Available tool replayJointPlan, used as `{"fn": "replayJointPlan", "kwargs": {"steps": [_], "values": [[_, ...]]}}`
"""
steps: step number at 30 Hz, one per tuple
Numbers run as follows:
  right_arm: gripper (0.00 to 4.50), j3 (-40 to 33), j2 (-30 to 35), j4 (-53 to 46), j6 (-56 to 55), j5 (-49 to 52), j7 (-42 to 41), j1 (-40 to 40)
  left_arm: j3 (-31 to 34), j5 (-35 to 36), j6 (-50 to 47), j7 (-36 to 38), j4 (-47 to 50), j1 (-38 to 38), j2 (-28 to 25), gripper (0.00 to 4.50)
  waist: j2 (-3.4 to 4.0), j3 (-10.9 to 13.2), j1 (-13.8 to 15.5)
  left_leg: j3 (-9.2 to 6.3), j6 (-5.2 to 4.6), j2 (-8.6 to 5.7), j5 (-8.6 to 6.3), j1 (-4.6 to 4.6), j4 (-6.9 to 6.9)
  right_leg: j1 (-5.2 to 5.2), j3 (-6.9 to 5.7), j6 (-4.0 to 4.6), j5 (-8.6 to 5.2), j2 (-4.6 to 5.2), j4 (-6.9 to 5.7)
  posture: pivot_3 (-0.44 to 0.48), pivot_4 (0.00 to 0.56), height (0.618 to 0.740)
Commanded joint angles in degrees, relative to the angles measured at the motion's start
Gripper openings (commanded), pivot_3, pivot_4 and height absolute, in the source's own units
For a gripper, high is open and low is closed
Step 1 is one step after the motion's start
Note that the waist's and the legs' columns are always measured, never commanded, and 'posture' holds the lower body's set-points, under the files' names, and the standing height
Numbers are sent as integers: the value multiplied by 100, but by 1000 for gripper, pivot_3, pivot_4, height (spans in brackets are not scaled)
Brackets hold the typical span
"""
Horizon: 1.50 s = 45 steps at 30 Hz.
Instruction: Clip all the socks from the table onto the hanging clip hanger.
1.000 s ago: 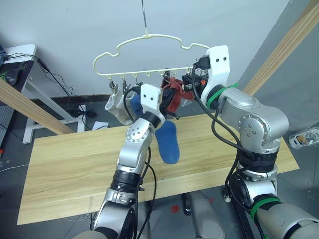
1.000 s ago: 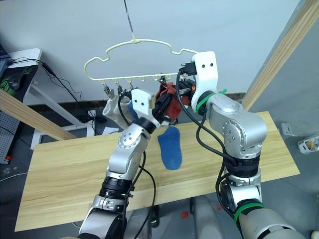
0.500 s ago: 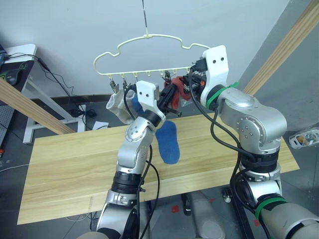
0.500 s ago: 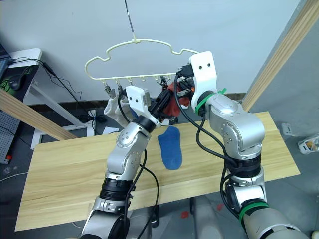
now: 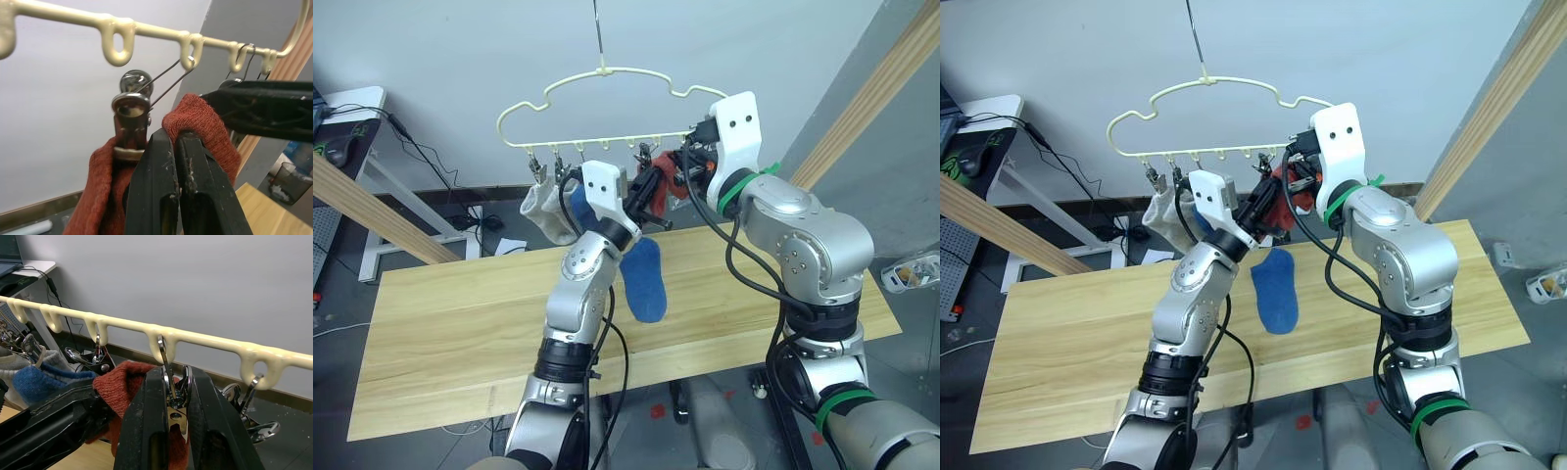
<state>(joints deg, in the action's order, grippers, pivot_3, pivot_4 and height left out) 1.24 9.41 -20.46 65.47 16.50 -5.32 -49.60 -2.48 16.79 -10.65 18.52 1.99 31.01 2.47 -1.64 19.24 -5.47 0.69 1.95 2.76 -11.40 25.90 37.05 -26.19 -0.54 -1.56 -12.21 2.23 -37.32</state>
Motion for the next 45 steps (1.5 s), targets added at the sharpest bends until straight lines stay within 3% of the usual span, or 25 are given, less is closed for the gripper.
{"fn": "replayJointPlan", "kwargs": {"steps": [1,17,28,45], "values": [[172,-97,-40,-144,-107,-41,44,19,-141,78,74,88,344,-74,65,0,0,0,0,0,0,0,0,0,0,0,0,0,0,0,0,-211,308,740],[172,-142,-122,-114,-38,15,63,21,-161,56,159,51,269,-79,103,0,0,0,-1,-2,0,0,0,-1,8,0,0,0,0,0,-14,-209,310,740],[4028,-208,-105,-165,-66,27,16,-5,-33,21,226,79,184,-43,-69,0,0,0,-2,-4,-1,-1,1,-4,28,0,1,-5,-4,0,-39,-208,305,740],[4028,-726,-33,-708,-183,486,-285,-34,-67,-79,192,194,147,-523,-379,0,0,0,-2,-8,-1,0,1,-1,78,3,4,-29,-16,0,-68,-205,305,740]]}}
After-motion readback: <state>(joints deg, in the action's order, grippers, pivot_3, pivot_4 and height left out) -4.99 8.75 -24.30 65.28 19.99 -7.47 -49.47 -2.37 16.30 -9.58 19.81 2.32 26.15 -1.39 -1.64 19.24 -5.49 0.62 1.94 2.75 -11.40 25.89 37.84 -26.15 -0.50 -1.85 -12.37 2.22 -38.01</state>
